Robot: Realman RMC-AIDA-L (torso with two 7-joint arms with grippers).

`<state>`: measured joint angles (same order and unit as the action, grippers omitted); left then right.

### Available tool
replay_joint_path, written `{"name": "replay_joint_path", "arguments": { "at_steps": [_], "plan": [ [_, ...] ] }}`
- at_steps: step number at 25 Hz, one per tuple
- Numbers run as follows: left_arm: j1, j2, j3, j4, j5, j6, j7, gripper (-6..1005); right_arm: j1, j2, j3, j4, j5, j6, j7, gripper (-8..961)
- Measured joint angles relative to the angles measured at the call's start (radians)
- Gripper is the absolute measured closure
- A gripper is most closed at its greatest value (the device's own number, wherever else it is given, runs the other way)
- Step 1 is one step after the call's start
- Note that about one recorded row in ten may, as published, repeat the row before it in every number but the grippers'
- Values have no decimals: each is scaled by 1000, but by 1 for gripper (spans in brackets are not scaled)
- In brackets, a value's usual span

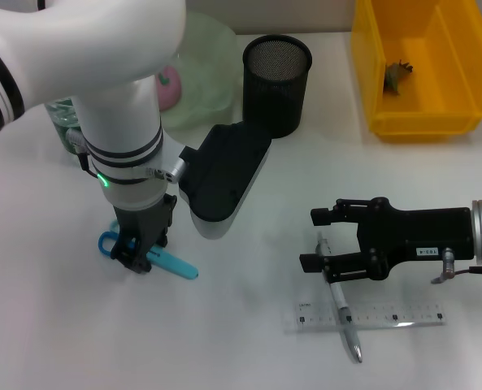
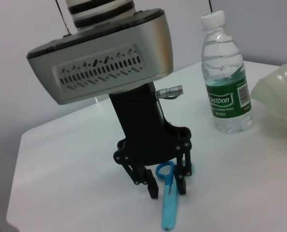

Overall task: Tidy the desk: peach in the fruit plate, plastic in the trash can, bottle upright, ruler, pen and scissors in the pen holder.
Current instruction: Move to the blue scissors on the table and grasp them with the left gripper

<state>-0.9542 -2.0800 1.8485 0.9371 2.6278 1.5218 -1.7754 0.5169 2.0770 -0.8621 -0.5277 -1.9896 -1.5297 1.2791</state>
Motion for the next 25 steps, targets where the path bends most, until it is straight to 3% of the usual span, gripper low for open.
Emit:
{"name": "replay_joint_path", "arguments": {
  "at_steps": [25],
  "plan": [
    [0, 0, 0, 0, 0, -9, -1, 696, 0, 0, 2, 0, 0, -15, 2, 125]
  ]
}}
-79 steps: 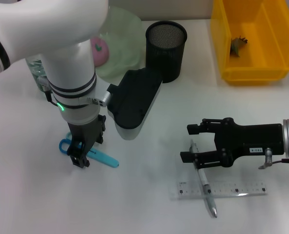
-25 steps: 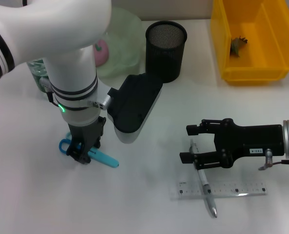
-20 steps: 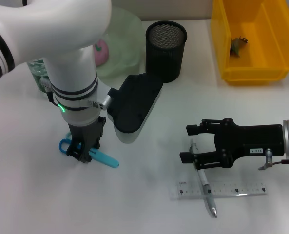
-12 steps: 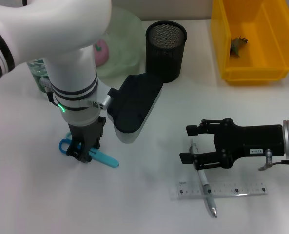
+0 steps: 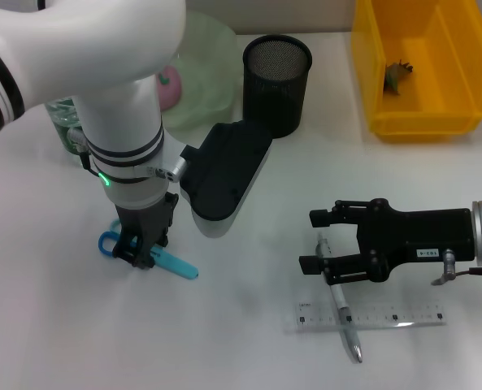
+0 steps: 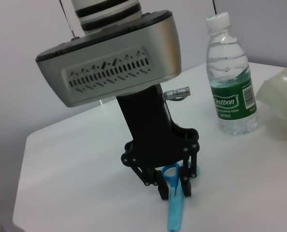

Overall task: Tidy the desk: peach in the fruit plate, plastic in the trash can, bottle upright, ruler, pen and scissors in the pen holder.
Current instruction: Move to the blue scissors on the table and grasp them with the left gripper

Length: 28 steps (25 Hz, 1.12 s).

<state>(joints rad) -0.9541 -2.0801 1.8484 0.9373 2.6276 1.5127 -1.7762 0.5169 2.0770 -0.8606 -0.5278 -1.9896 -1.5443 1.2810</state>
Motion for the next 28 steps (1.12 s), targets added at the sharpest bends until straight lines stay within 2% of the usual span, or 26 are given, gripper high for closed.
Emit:
{"name": "replay_joint_path", "arguments": {
  "at_steps": [28],
  "plan": [
    [4, 0, 23, -13, -1, -12, -3, 735, 0, 0, 2, -2, 2, -10, 1, 125]
  ]
}}
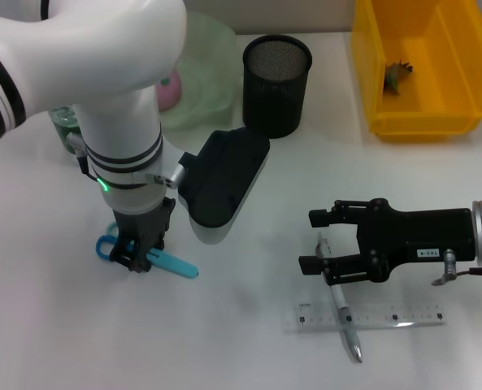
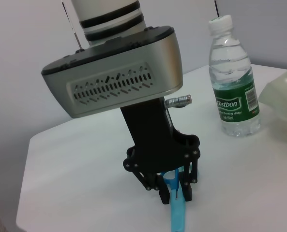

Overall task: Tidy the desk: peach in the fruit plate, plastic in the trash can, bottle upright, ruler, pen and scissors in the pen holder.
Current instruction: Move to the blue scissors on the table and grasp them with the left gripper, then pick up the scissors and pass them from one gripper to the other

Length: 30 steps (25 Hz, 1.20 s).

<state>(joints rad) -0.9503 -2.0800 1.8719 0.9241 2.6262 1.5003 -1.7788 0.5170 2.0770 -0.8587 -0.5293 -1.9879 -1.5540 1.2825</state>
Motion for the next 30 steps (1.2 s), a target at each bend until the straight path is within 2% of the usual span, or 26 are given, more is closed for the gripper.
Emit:
{"name": "replay_joint_path", "arguments": {
  "at_steps": [17, 18, 19, 20, 21, 22, 23, 25, 26, 29, 30],
  "plan": [
    [2, 0, -21, 16, -11, 18, 2, 767, 0, -3, 1, 0, 0, -4, 8, 126],
    [3, 0, -77, 36, -20, 37, 1, 767, 0, -4, 1, 0, 0, -6, 9, 126],
    [3, 0, -77, 36, -20, 37, 1, 767, -1, -5, 1, 0, 0, -8, 9, 126],
    [3, 0, -138, 53, -31, 64, 2, 767, -1, -5, 1, 0, 0, -8, 9, 126],
    [7, 6, -300, 75, -68, 109, 10, 767, -7, -7, 3, -2, 0, -15, 9, 126],
    [7, 6, -300, 75, -68, 109, 10, 766, -7, -7, 3, -2, 0, -15, 9, 126],
    [11, 7, -339, 76, -72, 112, 11, 766, -14, -9, 8, -11, 0, -23, 10, 126],
    [11, 7, -339, 76, -72, 112, 11, 766, -19, -9, 11, -18, 0, -28, 11, 126],
    [34, 8, -464, 82, -80, 118, 13, 766, -28, -9, 19, -34, 0, -43, 11, 126],
    [46, 8, -517, 89, -95, 123, 16, 765, -37, -9, 30, -48, -1, -60, 12, 126],
    [61, 9, -564, 97, -125, 132, 21, 765, -40, -9, 34, -52, -2, -68, 12, 126]
  ]
}}
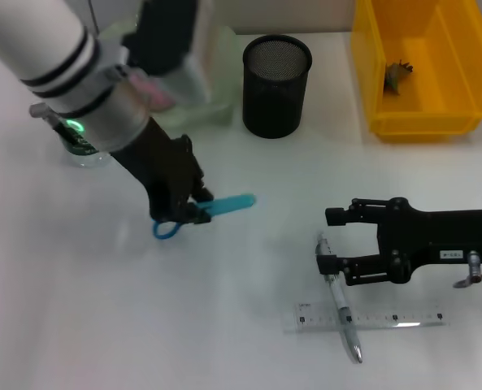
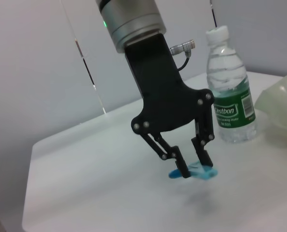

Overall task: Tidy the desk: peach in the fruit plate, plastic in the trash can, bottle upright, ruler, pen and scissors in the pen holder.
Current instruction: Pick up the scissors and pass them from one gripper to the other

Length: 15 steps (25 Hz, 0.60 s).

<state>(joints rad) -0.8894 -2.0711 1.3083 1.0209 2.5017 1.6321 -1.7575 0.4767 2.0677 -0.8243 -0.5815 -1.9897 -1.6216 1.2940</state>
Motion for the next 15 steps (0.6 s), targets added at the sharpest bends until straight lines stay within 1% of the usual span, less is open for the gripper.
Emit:
{"name": "replay_joint_path", "arguments": {
  "at_steps": [3, 4, 5, 8, 9, 10, 11, 14, 15],
  "plan": [
    [29, 2, -91, 4, -86, 26, 16, 765, -12, -1, 5, -19, -3, -18, -6, 125],
    [29, 2, -91, 4, -86, 26, 16, 765, -12, -1, 5, -19, -3, -18, -6, 125],
    [68, 3, -184, -2, -192, 39, 35, 765, -13, -1, 5, -22, -6, -23, -7, 125],
    [68, 3, -184, -2, -192, 39, 35, 764, -13, -2, 5, -24, -8, -28, -11, 125],
    [122, 3, -245, -10, -305, 26, 41, 764, -13, -2, 5, -24, -8, -28, -16, 125],
    [149, 3, -272, -27, -371, 21, 41, 764, -14, -1, 5, -20, -6, -24, -34, 125],
    [149, 3, -272, -27, -371, 21, 41, 764, -13, 1, 5, -18, -4, -21, -44, 125],
    [189, 5, -327, -97, -501, 19, 47, 763, -14, 6, 5, -13, -2, -16, -67, 125],
    [214, 5, -355, -147, -566, 18, 58, 763, -13, 8, 5, -3, -2, -15, -87, 125]
  ]
}}
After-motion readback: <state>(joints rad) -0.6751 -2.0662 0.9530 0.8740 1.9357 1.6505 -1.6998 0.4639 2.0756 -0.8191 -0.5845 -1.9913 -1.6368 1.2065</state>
